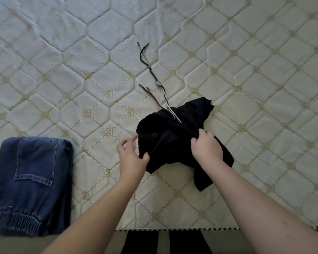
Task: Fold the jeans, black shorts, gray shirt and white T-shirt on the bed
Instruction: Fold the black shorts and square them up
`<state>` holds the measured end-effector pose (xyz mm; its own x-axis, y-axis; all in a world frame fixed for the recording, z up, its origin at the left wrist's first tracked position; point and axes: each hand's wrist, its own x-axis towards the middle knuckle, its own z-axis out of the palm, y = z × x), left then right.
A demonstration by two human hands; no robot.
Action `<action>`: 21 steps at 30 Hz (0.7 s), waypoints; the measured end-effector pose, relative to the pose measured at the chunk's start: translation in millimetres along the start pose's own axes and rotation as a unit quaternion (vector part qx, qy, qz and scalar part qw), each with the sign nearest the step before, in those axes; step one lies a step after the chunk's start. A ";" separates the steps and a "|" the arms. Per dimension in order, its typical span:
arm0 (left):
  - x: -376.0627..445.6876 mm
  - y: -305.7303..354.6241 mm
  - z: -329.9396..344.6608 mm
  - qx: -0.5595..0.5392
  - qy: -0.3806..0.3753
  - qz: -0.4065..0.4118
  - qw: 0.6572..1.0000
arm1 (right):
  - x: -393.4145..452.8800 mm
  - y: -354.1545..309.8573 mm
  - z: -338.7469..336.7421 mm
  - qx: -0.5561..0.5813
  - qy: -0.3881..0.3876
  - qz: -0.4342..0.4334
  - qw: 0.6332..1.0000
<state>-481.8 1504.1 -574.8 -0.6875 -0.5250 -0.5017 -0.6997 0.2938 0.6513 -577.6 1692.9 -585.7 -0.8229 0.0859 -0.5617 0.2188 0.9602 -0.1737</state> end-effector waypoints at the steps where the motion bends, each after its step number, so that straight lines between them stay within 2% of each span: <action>1: 4.0 -2.9 -0.8 -0.022 0.002 -0.076 0.997 | -2.3 1.8 -2.0 0.011 0.000 0.008 1.000; 3: 8.4 -8.9 -2.0 -0.066 -0.015 -0.190 0.979 | -9.1 5.2 -3.1 0.022 -0.003 0.015 1.000; 5: 10.7 -14.1 1.5 -0.117 -0.050 -0.233 0.964 | -16.2 8.1 -1.2 0.064 -0.031 0.006 0.997; 8: 9.7 -13.0 4.7 -0.211 -0.029 -0.179 0.961 | -28.3 10.8 6.2 0.139 -0.091 -0.055 0.985; 10: 9.0 -1.4 5.7 -0.290 -0.039 -0.144 0.945 | -40.9 9.7 9.7 0.162 -0.126 -0.107 0.973; 12: 5.0 9.7 7.5 -0.339 -0.084 -0.136 0.927 | -52.8 6.5 13.8 0.245 -0.145 -0.130 0.950; 15: -6.0 19.3 11.1 -0.350 -0.169 -0.135 0.911 | -64.8 0.6 17.2 0.360 -0.170 -0.144 0.906; 17: -11.5 20.0 13.0 -0.342 -0.214 -0.140 0.904 | -69.8 -2.7 17.8 0.352 -0.196 -0.160 0.901; 21: -8.8 16.4 9.5 -0.315 -0.234 -0.144 0.908 | -76.6 -5.2 13.6 0.285 -0.263 -0.191 0.902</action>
<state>-489.0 1521.1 -565.1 -0.6044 -0.0668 -0.7939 -0.7148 -0.3945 0.5774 -508.6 1677.7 -552.7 -0.5656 -0.5036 -0.6531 0.3301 0.5875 -0.7388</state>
